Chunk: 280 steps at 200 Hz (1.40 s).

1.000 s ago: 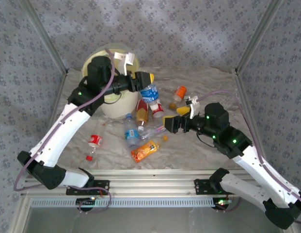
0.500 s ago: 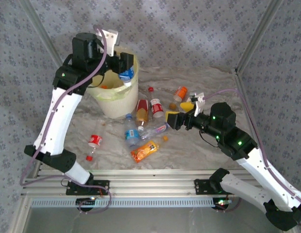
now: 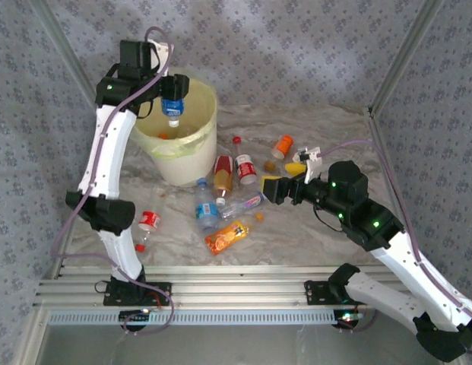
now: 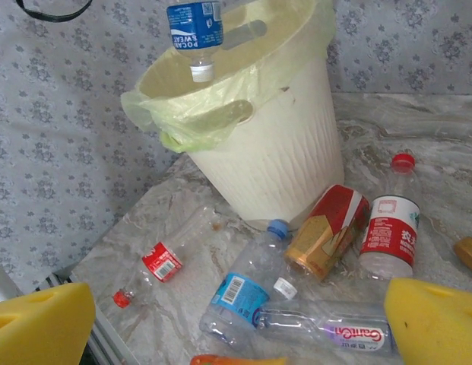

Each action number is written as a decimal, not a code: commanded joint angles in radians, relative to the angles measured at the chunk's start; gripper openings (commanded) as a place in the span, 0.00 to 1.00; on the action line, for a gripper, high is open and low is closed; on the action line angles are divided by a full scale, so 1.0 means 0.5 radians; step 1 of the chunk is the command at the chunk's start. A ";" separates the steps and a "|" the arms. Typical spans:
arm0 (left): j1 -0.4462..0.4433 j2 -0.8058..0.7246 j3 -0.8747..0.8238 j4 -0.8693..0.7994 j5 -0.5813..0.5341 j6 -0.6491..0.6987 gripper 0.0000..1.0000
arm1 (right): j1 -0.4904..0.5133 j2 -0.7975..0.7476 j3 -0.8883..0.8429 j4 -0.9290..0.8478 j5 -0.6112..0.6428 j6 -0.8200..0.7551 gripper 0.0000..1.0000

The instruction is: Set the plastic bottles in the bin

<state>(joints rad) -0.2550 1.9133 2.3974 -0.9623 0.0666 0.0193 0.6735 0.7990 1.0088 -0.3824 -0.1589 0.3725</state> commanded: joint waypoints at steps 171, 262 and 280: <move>0.053 0.314 -0.219 -0.340 -0.523 -0.091 0.72 | -0.038 0.051 0.020 -0.186 0.119 -0.015 1.00; 0.050 0.056 -0.252 -0.276 -0.312 -0.215 1.00 | -0.079 0.135 -0.045 -0.371 0.298 0.091 0.99; 0.048 -0.042 -0.297 -0.216 -0.227 -0.252 1.00 | -0.106 0.146 -0.054 -0.397 0.340 0.143 0.98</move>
<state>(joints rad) -0.2356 2.0068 2.2662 -1.1023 -0.1169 -0.0715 0.6369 0.8688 0.9916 -0.5369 -0.0425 0.3981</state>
